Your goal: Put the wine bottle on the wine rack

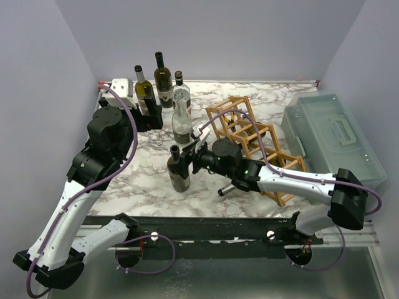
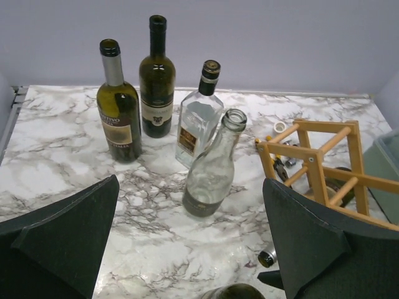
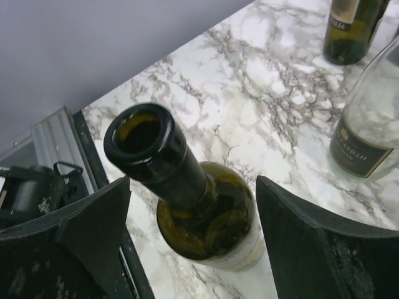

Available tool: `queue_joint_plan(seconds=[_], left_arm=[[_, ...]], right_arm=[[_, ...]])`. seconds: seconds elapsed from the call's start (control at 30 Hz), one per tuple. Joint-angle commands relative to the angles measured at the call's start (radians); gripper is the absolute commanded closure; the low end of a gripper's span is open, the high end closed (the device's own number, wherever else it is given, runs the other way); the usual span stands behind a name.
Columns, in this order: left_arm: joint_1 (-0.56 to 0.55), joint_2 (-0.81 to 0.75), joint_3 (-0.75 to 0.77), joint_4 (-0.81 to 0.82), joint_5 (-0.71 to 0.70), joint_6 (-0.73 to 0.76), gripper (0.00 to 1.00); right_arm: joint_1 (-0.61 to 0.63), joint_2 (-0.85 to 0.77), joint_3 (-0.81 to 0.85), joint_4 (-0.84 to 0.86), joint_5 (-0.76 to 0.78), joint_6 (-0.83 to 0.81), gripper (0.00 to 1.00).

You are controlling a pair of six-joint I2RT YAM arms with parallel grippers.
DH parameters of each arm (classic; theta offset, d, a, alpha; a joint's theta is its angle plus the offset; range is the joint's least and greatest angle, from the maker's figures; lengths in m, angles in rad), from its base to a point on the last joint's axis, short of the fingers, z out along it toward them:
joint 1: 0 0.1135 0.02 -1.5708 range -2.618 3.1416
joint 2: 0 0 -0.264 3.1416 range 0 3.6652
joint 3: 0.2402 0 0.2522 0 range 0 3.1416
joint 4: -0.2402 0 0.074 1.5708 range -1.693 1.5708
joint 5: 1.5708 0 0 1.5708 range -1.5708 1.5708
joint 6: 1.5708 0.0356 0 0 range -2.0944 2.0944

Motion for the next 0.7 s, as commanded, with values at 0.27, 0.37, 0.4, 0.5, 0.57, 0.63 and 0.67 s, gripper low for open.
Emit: queue_joint_plan(seconds=[0.27,0.37,0.4,0.5,0.57,0.63,0.67], left_arm=[[0.146,-0.042,-0.163,0.13,-0.047,0.035,0.01],[0.147,-0.047,-0.182,0.13,-0.069,0.057,0.01],[0.146,-0.045,-0.185,0.13,-0.08,0.065,0.01],[0.148,-0.035,-0.189,0.132,-0.108,0.076,0.01],[0.148,-0.031,-0.192,0.132,-0.106,0.075,0.01],[0.148,-0.031,-0.19,0.132,-0.092,0.073,0.01],[0.149,-0.031,-0.194,0.135,-0.091,0.073,0.01]], right_arm=[[0.02,0.057,0.067,0.003,0.195,-0.028,0.25],[0.032,0.073,0.063,0.033,0.219,-0.049,0.26],[0.032,0.081,0.065,0.036,0.226,-0.049,0.26],[0.039,0.1,0.076,0.04,0.245,-0.05,0.31],[0.042,0.111,0.075,0.057,0.258,-0.065,0.34],[0.043,0.12,0.08,0.063,0.274,-0.073,0.41],[0.044,0.123,0.081,0.061,0.279,-0.075,0.47]])
